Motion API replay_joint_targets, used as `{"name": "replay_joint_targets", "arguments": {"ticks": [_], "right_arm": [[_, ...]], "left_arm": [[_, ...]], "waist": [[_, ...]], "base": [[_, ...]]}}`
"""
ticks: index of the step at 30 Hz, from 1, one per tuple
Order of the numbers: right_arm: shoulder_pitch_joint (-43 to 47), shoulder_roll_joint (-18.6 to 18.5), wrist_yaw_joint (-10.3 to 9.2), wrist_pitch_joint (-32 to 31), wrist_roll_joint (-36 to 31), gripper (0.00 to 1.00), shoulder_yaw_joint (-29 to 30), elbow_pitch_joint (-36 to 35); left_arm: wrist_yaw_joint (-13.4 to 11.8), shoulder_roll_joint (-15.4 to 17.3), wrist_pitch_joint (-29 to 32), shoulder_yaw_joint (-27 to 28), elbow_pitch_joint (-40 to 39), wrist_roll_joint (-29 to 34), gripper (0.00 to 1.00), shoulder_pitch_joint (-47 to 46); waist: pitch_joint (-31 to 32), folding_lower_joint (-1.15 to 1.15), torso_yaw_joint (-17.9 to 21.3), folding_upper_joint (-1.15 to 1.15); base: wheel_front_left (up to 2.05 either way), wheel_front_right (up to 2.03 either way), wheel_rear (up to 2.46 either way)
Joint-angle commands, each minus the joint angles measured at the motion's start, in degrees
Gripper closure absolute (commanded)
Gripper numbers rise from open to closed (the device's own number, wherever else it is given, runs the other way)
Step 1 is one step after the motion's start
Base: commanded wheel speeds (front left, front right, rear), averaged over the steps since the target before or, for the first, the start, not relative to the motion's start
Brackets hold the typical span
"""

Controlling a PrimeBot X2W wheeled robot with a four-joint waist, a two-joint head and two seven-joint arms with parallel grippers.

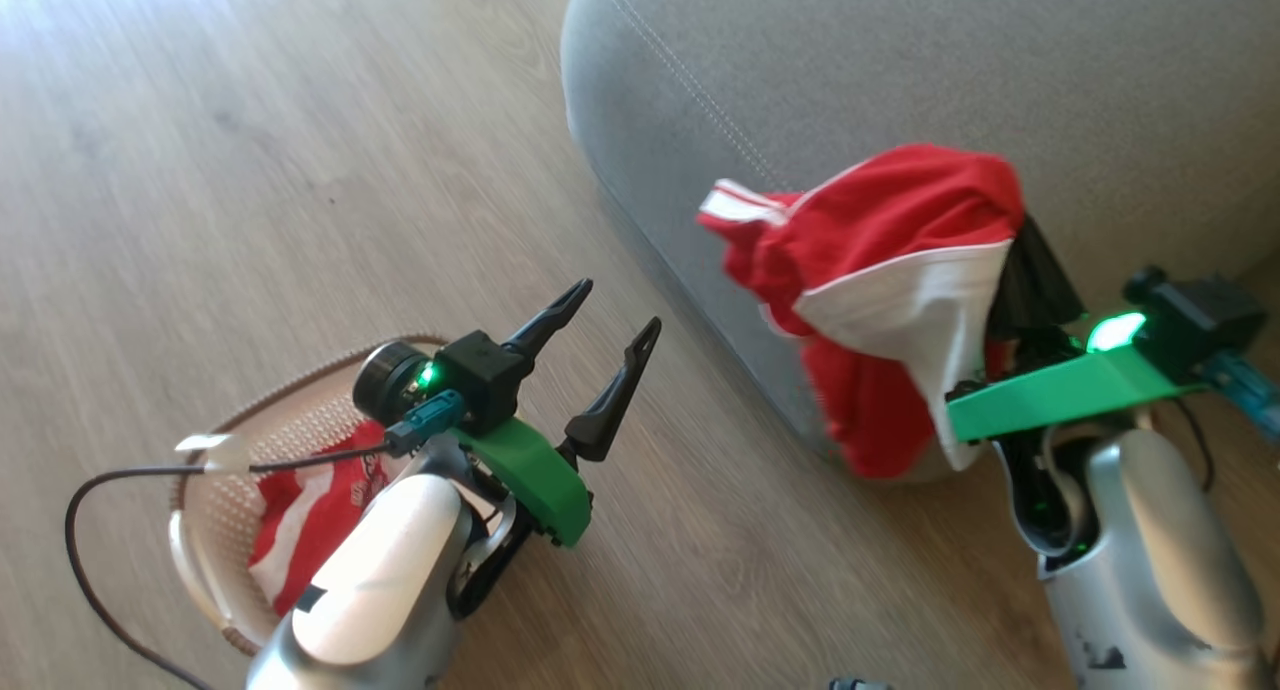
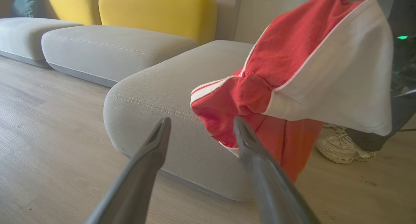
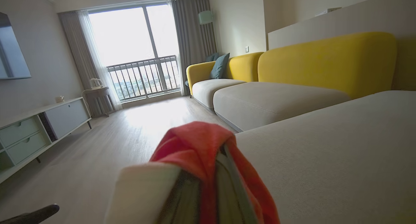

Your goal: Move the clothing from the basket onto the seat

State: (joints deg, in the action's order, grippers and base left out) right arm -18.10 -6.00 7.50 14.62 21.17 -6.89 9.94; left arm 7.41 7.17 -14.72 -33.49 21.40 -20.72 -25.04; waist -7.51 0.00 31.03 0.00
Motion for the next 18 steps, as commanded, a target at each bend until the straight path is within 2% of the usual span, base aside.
{"name": "replay_joint_targets", "arguments": {"ticks": [1, 9, 18], "right_arm": [[-0.89, 0.61, -0.01, 0.38, -0.25, 1.0, -0.64, -2.52], [-0.07, 0.82, -0.01, 0.38, -2.38, 1.0, 1.83, -5.01], [-8.95, -2.52, -0.01, 0.38, -6.82, 1.0, 2.0, -3.71]], "left_arm": [[0.07, 0.99, -0.28, 1.75, -1.73, 0.32, 0.0, -1.99], [0.07, 1.73, -0.28, 0.34, -2.49, 0.58, 0.0, -3.23], [0.08, 4.47, -0.28, 0.81, -5.49, 2.32, 0.0, -2.97]], "waist": [[-0.77, 0.0, 0.43, 0.0], [-3.89, 0.0, 0.96, 0.0], [-10.64, 0.0, 1.25, 0.0]], "base": [[0.0, 0.0, 0.0], [0.0, 0.0, 0.0], [0.0, 0.0, 0.0]]}}
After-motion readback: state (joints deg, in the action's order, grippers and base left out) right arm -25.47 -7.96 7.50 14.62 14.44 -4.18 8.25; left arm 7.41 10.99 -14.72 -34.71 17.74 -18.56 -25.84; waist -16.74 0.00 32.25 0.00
